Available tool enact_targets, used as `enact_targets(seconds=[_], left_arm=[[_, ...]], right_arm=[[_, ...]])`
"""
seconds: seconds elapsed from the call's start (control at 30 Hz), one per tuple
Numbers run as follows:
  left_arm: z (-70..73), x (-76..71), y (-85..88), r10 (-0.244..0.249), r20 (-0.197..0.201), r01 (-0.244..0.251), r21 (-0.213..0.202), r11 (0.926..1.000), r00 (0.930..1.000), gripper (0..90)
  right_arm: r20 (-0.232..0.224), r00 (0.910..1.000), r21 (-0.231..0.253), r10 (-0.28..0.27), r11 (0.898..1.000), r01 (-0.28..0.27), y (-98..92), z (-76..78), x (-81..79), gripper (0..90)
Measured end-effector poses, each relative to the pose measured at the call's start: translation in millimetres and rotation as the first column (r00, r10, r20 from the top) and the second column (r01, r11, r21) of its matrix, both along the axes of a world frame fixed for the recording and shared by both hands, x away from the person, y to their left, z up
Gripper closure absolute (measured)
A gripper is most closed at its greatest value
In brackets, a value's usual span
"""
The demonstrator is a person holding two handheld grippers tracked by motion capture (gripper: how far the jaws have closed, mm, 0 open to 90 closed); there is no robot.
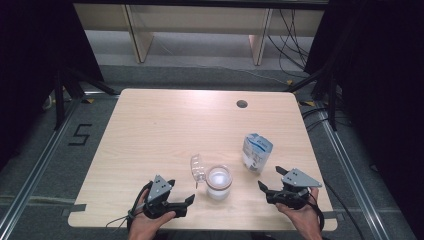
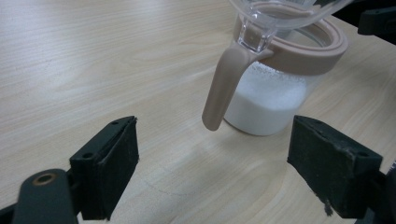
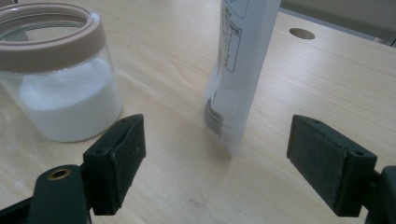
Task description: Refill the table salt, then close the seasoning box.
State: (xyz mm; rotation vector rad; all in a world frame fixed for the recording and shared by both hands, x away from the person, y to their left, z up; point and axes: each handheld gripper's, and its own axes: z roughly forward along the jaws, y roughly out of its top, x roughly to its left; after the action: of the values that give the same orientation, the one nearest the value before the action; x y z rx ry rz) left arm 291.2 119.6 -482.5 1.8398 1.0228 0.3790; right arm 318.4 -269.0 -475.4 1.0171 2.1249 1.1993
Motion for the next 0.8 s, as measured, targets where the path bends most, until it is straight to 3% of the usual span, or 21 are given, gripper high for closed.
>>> enact_targets(seconds=[0.03,0.1,0.13,0.2,0.27,0.47,0.6,0.63,0.77,0.8], left_arm=[[0.9,1.0,0.7,-0.007,0.001,0.007,-0.003,1.0,1.0,15.6],[2.9,2.1,2.0,-0.007,0.002,0.007,0.006,1.0,1.0,15.5],[3.3,2.7,1.9,-0.003,-0.001,0.003,-0.005,1.0,1.0,15.5],[4.8,3.5,2.8,0.001,-0.014,-0.002,-0.012,0.9999,0.9999,15.5],[7.0,4.3,4.1,-0.005,-0.008,0.005,0.005,1.0,1.0,15.5],[11.0,8.6,5.0,0.002,-0.003,-0.002,-0.004,1.0,1.0,15.5],[14.1,9.4,4.1,0.027,-0.016,-0.027,-0.01,0.9996,0.9995,15.6],[15.5,10.5,5.1,0.014,-0.006,-0.014,0.004,0.9999,0.9999,15.5],[19.7,12.5,5.1,0.022,-0.006,-0.022,-0.014,0.9997,0.9997,15.5],[21.3,13.2,5.8,0.019,0.001,-0.019,-0.01,0.9998,0.9998,15.5]], right_arm=[[0.016,0.9998,-0.013,-0.005,1.0,0.006,-0.5,0.2,-0.7,20.1],[0.0,1.0,-0.006,-0.002,1.0,0.002,0.3,0.3,-2.9,19.7],[0.029,0.9995,-0.026,0.009,1.0,-0.008,-0.6,0.3,-2.2,19.7],[-0.002,1.0,-0.007,0.007,1.0,-0.007,0.8,-0.3,-4.8,19.5],[0.002,1.0,-0.015,0.009,1.0,-0.009,0.2,0.2,-6.8,19.5],[-0.016,0.9999,-0.006,-0.005,1.0,0.005,-1.9,-0.2,-11.1,19.4],[-0.005,1.0,-0.015,-0.001,1.0,0.001,-4.2,-1.0,-10.9,19.3],[-0.006,1.0,-0.015,0.001,1.0,-0.001,-4.6,-1.2,-11.0,19.3],[-0.041,0.999,0.002,-0.019,1.0,0.019,-3.1,-1.4,-15.0,19.2],[-0.03,0.9995,-0.007,-0.011,1.0,0.01,-3.8,-1.6,-14.2,19.2]])
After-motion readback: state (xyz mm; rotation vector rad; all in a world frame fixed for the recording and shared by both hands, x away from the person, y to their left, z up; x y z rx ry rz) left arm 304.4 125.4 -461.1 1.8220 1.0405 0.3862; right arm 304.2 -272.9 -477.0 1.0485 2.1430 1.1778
